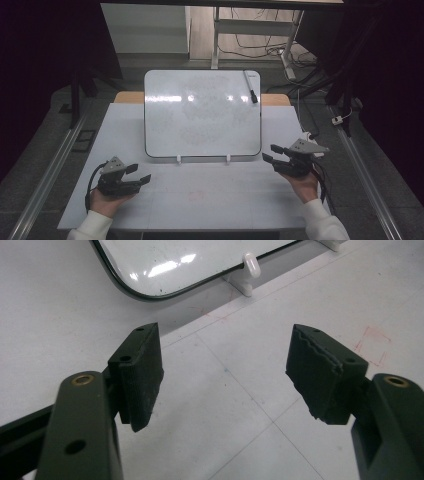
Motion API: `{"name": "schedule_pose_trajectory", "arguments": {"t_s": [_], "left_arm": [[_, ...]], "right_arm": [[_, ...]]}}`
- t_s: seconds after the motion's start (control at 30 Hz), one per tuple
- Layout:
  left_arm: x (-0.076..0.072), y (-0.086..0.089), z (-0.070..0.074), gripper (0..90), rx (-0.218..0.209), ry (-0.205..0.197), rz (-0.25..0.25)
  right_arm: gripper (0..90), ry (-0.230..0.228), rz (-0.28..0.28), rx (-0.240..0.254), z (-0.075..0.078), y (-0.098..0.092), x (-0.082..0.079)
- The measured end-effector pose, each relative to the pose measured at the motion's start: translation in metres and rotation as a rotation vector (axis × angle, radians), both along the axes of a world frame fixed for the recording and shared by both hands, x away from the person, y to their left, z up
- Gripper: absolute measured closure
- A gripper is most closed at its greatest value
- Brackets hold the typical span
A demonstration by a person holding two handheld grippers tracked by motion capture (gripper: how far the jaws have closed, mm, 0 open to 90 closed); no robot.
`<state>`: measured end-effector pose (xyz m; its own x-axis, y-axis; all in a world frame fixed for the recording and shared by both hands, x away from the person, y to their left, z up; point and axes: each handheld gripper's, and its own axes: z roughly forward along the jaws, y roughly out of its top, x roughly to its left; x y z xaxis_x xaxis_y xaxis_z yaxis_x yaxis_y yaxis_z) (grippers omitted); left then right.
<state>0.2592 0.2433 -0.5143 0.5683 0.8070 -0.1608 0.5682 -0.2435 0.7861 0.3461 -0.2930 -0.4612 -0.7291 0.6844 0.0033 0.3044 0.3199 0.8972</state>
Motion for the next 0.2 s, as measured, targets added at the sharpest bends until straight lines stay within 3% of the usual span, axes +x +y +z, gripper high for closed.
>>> {"name": "schedule_pose_trajectory", "arguments": {"t_s": [0.2], "left_arm": [[0.0001, 0.0, 0.0005, 30.0, -0.003, -0.003, 0.003]], "right_arm": [[47.8, 0.002, 0.009, -0.012, -0.013, -0.0075, -0.008]]}}
